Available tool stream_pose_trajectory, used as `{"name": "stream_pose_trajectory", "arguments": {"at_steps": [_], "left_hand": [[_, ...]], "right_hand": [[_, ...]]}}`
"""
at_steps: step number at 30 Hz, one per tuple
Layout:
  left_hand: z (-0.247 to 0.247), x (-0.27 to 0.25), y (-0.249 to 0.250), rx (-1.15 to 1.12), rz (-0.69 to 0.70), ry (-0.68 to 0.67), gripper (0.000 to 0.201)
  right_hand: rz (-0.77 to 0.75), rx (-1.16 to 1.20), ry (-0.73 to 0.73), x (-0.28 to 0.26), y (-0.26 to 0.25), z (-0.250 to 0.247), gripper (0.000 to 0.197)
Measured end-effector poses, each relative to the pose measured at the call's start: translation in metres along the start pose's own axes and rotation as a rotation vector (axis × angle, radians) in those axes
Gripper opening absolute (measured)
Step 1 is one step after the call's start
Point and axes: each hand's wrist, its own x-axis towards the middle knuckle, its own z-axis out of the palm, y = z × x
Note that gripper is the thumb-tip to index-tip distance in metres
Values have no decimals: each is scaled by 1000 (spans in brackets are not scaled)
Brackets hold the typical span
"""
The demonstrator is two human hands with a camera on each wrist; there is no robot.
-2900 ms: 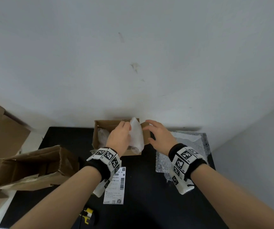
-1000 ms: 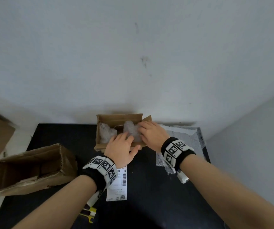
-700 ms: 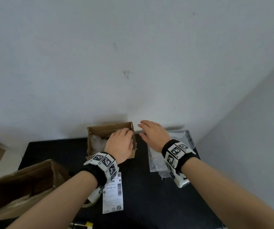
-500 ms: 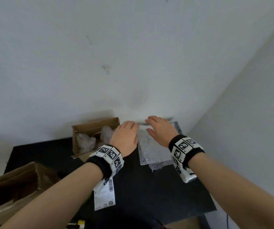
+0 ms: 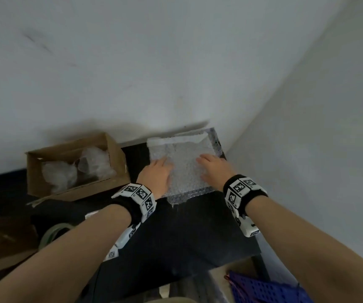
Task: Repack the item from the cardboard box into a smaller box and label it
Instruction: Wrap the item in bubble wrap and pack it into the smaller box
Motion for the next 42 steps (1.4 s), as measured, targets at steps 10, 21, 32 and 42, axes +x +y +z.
{"name": "stream_pose_trajectory", "arguments": {"at_steps": [10, 21, 32, 42], "left_hand": [[35, 28, -3, -11, -95, -44, 52], [43, 26, -8, -146, -117, 14, 33], [2, -1, -3, -229, -59, 205, 33], [-54, -20, 2, -621, -81, 419, 12]], "right_hand": [[-56, 26, -10, 13, 20, 32, 64], [-68, 154, 134, 19, 19, 37, 23], [-67, 377, 293, 6, 11, -13, 20], [50, 391, 455, -32, -1, -63, 41]]}}
